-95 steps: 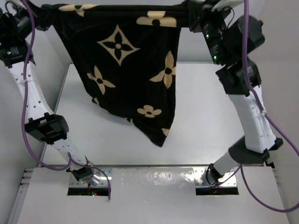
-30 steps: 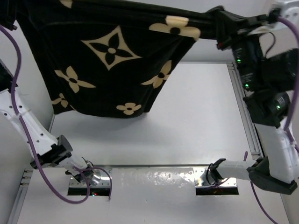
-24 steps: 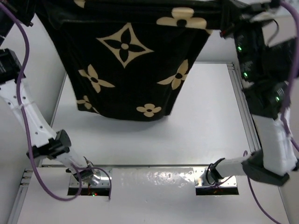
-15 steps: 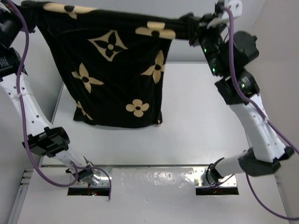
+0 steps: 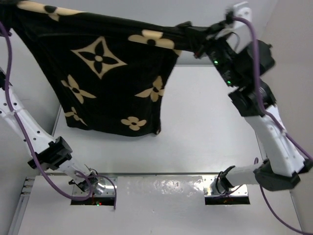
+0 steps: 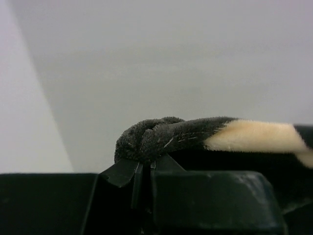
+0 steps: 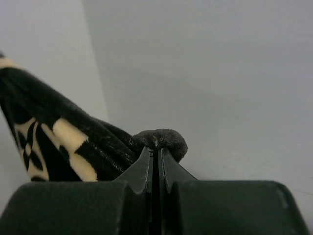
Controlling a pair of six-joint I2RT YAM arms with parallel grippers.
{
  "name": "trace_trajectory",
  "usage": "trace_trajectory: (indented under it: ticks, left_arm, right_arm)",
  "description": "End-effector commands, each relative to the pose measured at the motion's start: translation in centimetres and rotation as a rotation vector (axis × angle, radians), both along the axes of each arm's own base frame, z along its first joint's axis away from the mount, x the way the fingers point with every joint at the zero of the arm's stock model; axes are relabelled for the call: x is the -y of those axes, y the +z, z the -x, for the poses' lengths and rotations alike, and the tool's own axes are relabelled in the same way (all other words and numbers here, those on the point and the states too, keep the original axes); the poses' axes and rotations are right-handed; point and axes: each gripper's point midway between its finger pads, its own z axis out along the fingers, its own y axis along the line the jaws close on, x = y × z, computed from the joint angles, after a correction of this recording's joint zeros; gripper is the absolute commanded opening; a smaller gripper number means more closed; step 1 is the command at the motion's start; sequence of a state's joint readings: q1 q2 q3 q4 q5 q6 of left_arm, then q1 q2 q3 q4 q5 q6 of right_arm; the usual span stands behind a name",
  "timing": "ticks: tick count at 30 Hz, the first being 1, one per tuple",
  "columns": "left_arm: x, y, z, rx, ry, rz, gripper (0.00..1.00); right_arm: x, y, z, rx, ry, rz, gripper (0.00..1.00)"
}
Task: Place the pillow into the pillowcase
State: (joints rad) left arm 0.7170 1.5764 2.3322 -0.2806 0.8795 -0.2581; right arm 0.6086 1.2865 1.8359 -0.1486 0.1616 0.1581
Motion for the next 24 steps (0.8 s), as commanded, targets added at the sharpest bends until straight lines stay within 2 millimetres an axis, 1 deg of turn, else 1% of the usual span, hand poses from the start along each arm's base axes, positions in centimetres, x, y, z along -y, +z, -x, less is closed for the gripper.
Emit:
trace_trajectory:
  ticks: [1,2,3,4,5,6,7,8,9,10,11,12,13,14,15,16,17,19,20,21,22,23,24]
  left_arm:
    - [-10.0,4.4,1.9,0.205,0.382,0.108,0.00]
    - [-10.4,5.5,2.7,0.249,0.434,0.109,0.00]
    - [-10.1,6.7,3.5,0.296,0.445,0.087,0.00]
    - [-9.0,8.0,4.8,0.340,0.457,0.060,0.00]
    - [-9.1,8.6,5.5,0.372,0.484,0.058,0.00]
    - [-8.0,10.1,6.7,0.428,0.488,0.035,0.00]
    - [-8.1,11.0,7.6,0.470,0.517,0.039,0.00]
    - [-7.5,12.3,8.6,0.527,0.521,0.016,0.00]
    - [-7.6,12.7,8.8,0.546,0.528,0.019,0.00]
    - [-7.2,13.7,9.5,0.587,0.534,0.008,0.00]
    - [-7.1,13.9,9.6,0.596,0.533,0.000,0.00]
    - [-7.0,13.8,9.1,0.594,0.506,-0.004,0.00]
    - [-6.8,13.4,8.4,0.581,0.470,0.001,0.00]
    - [-6.5,12.9,7.5,0.562,0.414,0.037,0.00]
    - [-6.3,11.2,5.5,0.500,0.338,0.053,0.00]
    - [-6.1,10.3,4.4,0.472,0.298,0.076,0.00]
    - [-6.9,9.0,3.3,0.431,0.303,0.084,0.00]
    - [-9.2,6.5,1.5,0.364,0.353,0.077,0.00]
    - [-11.1,5.3,0.3,0.341,0.407,0.014,0.00]
    - [-12.3,4.8,-0.3,0.335,0.444,-0.015,0.00]
    - [1.0,-2.4,-9.9,0.021,0.136,0.134,0.00]
    - [1.7,-5.4,-12.8,-0.056,0.137,0.080,0.00]
    - [2.3,-6.7,-13.9,-0.098,0.154,0.074,0.00]
  right_arm:
    - [-2.9,1.7,0.8,0.047,0.121,0.035,0.00]
    - [-4.5,1.6,0.8,0.058,0.168,0.057,0.00]
    - [-5.5,2.5,1.9,0.097,0.223,0.065,0.00]
    - [-7.5,3.2,4.0,0.157,0.326,0.091,0.00]
    - [-8.4,3.7,5.2,0.190,0.382,0.095,0.00]
    - [-9.2,4.1,6.6,0.219,0.442,0.091,0.00]
    - [-10.2,5.3,9.5,0.292,0.547,0.076,0.00]
    - [-10.8,5.0,10.5,0.299,0.595,0.074,0.00]
    - [-11.2,6.0,12.3,0.345,0.649,0.039,0.00]
    - [-11.4,6.0,13.5,0.366,0.688,0.037,0.00]
    - [-11.3,5.5,14.3,0.369,0.702,0.036,0.00]
    - [-11.1,5.7,15.0,0.382,0.704,0.020,0.00]
    - [-10.9,5.3,15.1,0.375,0.693,0.014,0.00]
    - [-10.5,4.3,15.1,0.371,0.667,0.020,0.00]
    - [-10.1,3.7,14.7,0.359,0.633,0.020,0.00]
    - [-9.8,2.9,13.9,0.339,0.591,0.018,0.00]
    - [-8.9,1.3,12.4,0.283,0.505,0.005,0.00]
    - [-7.9,-0.6,10.0,0.212,0.394,0.004,0.00]
    - [-7.2,-2.7,7.8,0.140,0.292,0.005,0.00]
    - [-6.4,-4.2,6.2,0.086,0.228,0.021,0.00]
    - [-5.9,-5.6,5.0,0.041,0.173,0.034,0.00]
    - [-5.4,-7.1,3.8,-0.006,0.116,0.053,0.00]
    - [-4.0,-9.4,1.6,-0.086,-0.005,0.080,0.00]
